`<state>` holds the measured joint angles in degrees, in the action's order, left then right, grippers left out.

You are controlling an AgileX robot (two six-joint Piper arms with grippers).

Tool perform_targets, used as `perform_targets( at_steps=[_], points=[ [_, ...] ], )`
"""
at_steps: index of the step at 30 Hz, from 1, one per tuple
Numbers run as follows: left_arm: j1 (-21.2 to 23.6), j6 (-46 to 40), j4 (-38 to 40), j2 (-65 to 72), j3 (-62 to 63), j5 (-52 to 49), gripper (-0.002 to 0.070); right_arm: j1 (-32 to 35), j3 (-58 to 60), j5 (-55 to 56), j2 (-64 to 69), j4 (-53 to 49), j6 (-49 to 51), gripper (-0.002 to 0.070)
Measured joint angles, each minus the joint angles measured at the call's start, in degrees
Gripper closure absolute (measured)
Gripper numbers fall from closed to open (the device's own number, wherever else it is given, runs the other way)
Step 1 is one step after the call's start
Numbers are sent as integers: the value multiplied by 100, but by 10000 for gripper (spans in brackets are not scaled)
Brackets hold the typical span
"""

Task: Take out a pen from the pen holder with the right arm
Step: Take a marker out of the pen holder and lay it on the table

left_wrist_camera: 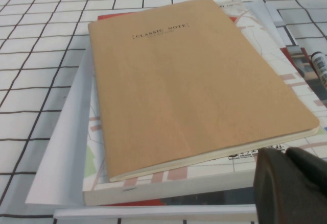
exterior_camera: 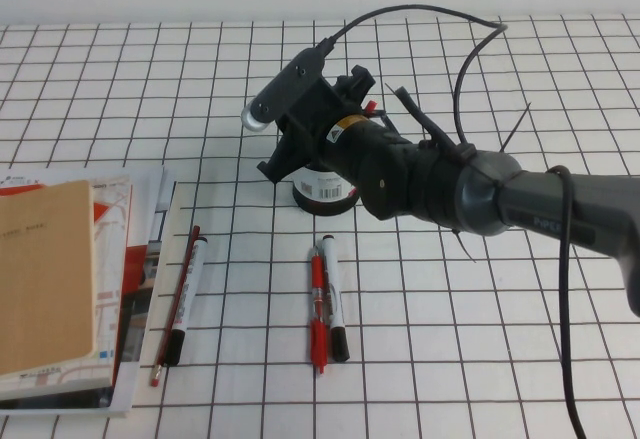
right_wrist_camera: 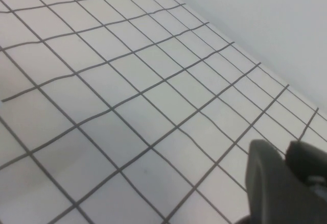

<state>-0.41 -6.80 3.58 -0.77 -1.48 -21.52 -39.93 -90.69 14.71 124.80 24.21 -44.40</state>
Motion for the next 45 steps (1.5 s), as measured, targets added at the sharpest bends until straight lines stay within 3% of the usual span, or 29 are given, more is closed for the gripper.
perform_targets(
  at_steps=[11, 22, 27, 34, 41, 45],
  points=[
    [0, 0, 0, 0, 0, 0, 679, 14, -9, -308, -165, 22, 12, 640],
    [0, 0, 0, 0, 0, 0, 679, 14, 1, -744, -1271, 61, 324, 640],
    [0, 0, 0, 0, 0, 0, 679, 14, 1, -1410, -2026, -86, 1293, 640],
    [0, 0, 0, 0, 0, 0, 680, 14, 1, -3569, -2831, -787, 3240, 640],
    [0, 0, 0, 0, 0, 0, 679, 14, 1, -5884, -2916, -1230, 5096, 640],
    [0, 0, 0, 0, 0, 0, 679, 14, 1, -6610, -2821, -1382, 5818, 640]
  ],
)
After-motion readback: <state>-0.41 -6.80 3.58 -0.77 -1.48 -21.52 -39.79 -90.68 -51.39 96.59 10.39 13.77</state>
